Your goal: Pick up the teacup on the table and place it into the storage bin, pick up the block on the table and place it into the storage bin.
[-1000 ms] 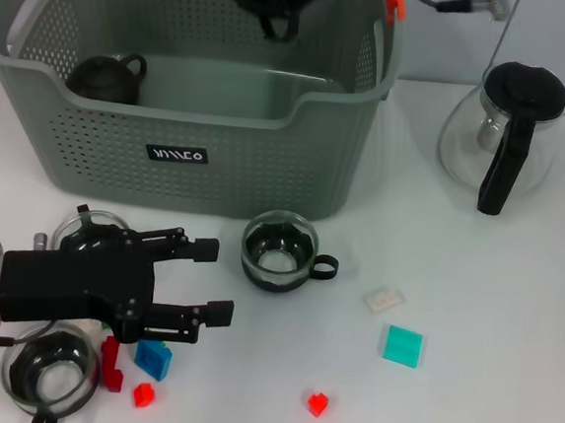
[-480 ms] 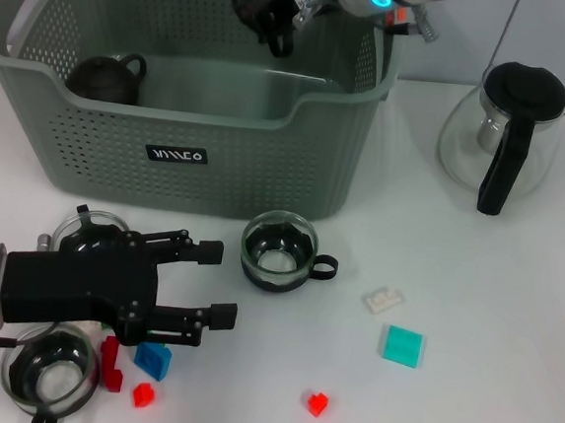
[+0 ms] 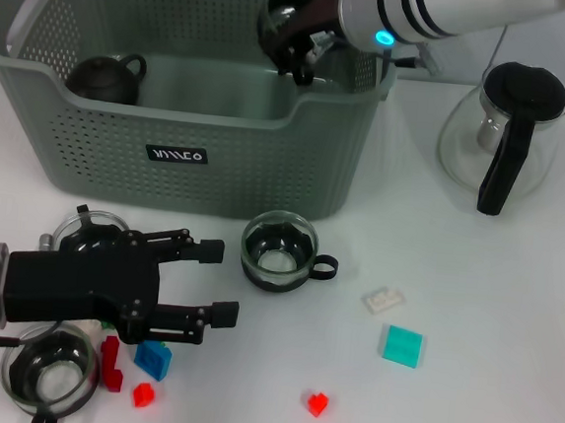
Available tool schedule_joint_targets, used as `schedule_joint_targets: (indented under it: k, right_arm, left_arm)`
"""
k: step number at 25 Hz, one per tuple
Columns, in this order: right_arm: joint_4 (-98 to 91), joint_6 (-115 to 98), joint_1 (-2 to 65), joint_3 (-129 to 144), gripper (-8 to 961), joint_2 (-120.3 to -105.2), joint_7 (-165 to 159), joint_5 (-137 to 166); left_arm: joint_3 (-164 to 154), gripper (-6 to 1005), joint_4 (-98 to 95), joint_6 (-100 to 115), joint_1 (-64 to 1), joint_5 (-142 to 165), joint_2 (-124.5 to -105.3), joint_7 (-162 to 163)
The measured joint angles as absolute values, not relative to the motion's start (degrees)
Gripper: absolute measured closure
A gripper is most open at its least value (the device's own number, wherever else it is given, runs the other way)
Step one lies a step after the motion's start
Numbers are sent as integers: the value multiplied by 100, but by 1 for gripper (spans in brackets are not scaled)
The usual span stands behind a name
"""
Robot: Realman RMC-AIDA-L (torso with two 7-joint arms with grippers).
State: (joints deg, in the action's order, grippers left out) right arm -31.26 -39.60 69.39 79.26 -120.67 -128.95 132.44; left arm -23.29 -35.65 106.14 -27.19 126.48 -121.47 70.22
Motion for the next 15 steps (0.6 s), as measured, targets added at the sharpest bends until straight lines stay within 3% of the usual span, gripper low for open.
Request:
schedule_joint_targets:
  k: [15]
  right_arm:
    - [-2900, -3874, 6850, 8077, 887, -12076, -12914, 13236]
  left_arm:
    - [-2310, 161, -3538, 10590, -2692, 12647, -12156, 6997]
